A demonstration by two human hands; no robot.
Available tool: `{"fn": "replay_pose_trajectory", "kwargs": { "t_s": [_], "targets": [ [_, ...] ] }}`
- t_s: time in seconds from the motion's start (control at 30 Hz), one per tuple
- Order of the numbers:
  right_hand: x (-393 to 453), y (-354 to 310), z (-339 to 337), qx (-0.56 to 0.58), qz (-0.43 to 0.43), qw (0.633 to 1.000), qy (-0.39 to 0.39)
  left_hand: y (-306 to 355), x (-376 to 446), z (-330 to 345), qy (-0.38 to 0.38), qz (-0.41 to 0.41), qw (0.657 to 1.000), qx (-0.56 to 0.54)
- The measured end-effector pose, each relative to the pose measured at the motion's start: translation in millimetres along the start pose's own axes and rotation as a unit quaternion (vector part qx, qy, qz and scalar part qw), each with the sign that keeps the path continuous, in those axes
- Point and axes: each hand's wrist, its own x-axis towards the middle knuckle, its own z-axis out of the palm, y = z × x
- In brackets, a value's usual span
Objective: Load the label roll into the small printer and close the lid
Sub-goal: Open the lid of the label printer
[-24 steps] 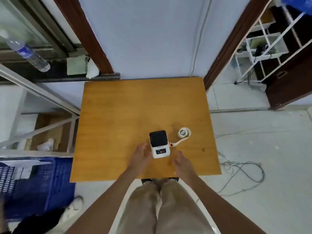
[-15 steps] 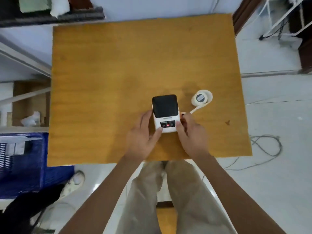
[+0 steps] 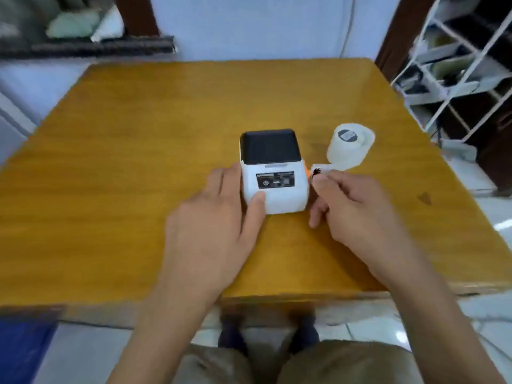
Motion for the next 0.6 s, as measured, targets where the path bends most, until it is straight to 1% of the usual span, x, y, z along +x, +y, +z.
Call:
{"fn": "replay_pose_trajectory", "kwargs": {
  "t_s": [0.07, 0.1, 0.17, 0.27, 0.37, 0.43, 0.47, 0.5, 0.53, 0.57, 0.6],
  "targets": [
    [2.0, 3.2, -3.4, 0.045, 0.007, 0.999, -0.009, 2.6, -5.5, -2.2, 0.042, 0.009, 0.999, 0.016],
    [0.5, 0.0, -3.5, 0.049, 0.006, 0.999, -0.013, 2.3, -5.7, -3.9, 0.048, 0.009, 0.999, 0.007],
    [-7.7, -8.2, 0.4, 0.044, 0.026, 0.999, -0.005, 1.5, -4.9, -11.5, 0.012, -0.003, 1.0, -0.005],
    [-25.1, -23.1, -0.8, 0.036, 0.056, 0.998, 0.015, 2.7, -18.3, -29.4, -0.007, 0.009, 1.0, -0.008],
    [-26.8, -29.0, -7.9, 0.051, 0.064, 0.997, -0.012, 5.9, -25.1, -35.0, -0.023, 0.017, 1.0, -0.012],
    [-29.4, -27.0, -8.3, 0.05, 0.063, 0.997, -0.009, 6.2, -28.3, -35.5, -0.029, 0.006, 0.999, -0.022],
    [-29.2, -25.4, -7.0, 0.046, 0.064, 0.997, -0.002, 6.8, -29.4, -35.3, -0.034, -0.007, 0.998, -0.045],
    [-28.2, -24.7, -6.3, 0.04, 0.062, 0.997, 0.0, 4.5, -27.2, -33.8, -0.033, -0.027, 0.994, -0.103],
    [-25.8, -23.6, -6.7, 0.035, 0.058, 0.998, 0.0, 1.3, -24.6, -34.7, -0.03, -0.062, 0.98, -0.187],
    [-22.4, -21.9, -7.4, 0.027, 0.055, 0.998, -0.001, -4.5, -21.1, -33.1, -0.022, -0.095, 0.956, -0.278],
    [-18.9, -19.6, -8.4, 0.019, 0.055, 0.998, -0.005, -9.6, -18.3, -32.5, -0.011, -0.126, 0.931, -0.342]
  ]
}}
